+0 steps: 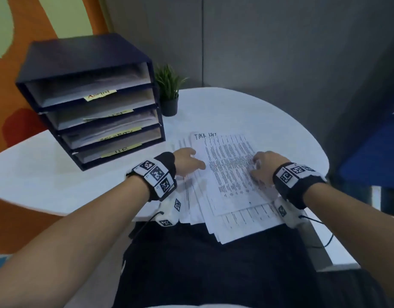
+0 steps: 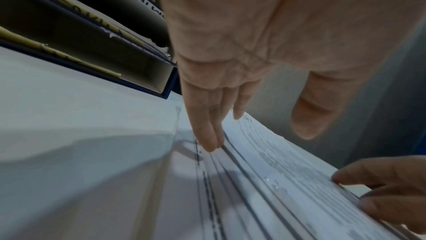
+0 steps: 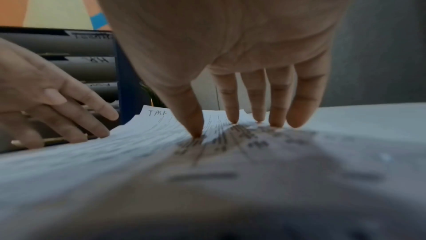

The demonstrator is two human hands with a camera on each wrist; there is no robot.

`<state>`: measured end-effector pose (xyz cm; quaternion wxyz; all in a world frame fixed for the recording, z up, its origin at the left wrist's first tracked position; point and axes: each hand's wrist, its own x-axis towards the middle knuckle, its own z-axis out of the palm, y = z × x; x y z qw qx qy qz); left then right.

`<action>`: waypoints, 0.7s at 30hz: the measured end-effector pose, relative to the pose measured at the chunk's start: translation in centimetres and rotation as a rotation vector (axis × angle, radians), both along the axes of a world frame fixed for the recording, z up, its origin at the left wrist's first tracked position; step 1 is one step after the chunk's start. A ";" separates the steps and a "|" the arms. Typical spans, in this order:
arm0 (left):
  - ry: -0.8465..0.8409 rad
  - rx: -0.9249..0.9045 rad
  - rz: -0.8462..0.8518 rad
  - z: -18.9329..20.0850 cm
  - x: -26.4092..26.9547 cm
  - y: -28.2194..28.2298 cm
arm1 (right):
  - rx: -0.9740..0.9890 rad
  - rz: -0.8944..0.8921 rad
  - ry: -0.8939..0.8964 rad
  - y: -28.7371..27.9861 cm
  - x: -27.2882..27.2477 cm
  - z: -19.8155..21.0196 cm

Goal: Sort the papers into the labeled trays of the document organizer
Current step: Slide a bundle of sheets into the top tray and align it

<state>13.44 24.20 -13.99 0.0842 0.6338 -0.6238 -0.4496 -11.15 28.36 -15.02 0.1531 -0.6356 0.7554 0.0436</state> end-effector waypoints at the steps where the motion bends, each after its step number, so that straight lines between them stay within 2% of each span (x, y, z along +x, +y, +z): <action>1: -0.032 -0.008 -0.025 -0.4 -0.2 0.2 | -0.020 -0.021 -0.025 0.2 0.0 -0.7; 5: -0.024 -0.039 -0.031 -0.7 0.0 0.4 | -0.126 -0.179 -0.125 0.7 0.4 -2.4; 8: 0.016 -0.042 0.004 -0.8 0.2 0.4 | -0.120 -0.289 -0.143 1.1 0.3 -2.9; 13: 0.139 -0.009 0.087 -1.0 0.0 0.5 | -0.155 -0.290 -0.309 2.0 -0.2 -3.1; 18: 0.152 -0.058 0.081 -1.5 0.0 0.9 | -0.176 -0.272 -0.559 3.6 -0.5 -2.7; 21: 0.169 -0.054 0.096 -1.3 0.1 1.3 | -0.198 -0.243 -0.628 4.8 -0.8 -2.9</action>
